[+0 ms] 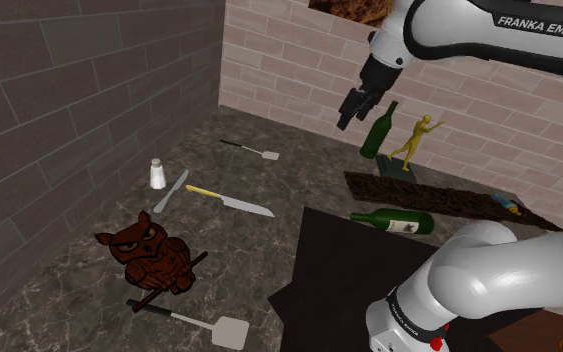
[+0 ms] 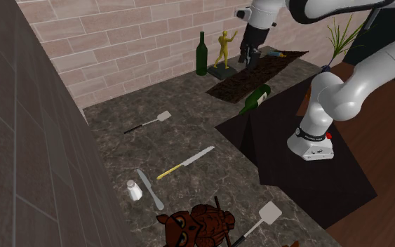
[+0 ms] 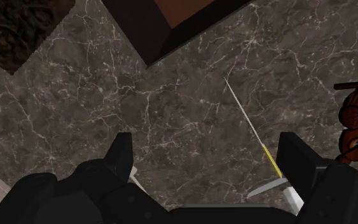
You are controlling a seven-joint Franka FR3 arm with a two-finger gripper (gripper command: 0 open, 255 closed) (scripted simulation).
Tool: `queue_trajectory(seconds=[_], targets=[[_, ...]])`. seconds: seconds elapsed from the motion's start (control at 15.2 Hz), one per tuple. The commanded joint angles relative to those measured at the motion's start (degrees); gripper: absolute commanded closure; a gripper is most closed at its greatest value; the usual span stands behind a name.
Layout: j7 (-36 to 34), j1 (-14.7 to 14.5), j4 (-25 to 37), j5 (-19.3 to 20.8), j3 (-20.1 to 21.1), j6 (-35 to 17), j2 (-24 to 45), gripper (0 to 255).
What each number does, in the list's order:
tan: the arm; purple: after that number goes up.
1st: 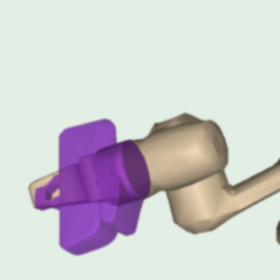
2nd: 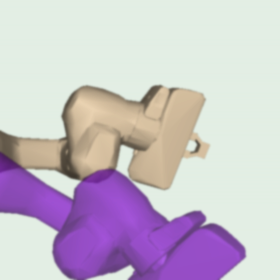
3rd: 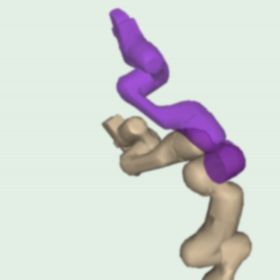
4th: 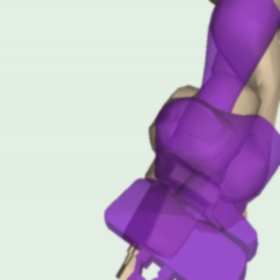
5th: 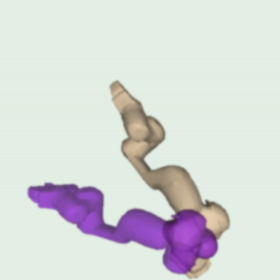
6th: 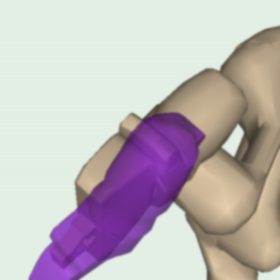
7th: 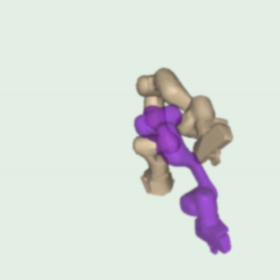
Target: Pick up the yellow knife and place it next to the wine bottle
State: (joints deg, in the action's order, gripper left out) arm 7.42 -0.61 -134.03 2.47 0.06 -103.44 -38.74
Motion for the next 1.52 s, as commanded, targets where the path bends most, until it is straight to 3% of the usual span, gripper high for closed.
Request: queue_trajectory(seconds=[0.0, 0.73, 1.45], targets=[[0.61, -0.85, -0.71, -0.32, 0.44, -2.97, 2.68, 0], [5.73, -4.34, 0.33, -1.18, 1.69, -18.83, 22.46, 0], [10.09, -7.09, 8.48, -0.73, 4.07, -29.92, 44.68, 0]])
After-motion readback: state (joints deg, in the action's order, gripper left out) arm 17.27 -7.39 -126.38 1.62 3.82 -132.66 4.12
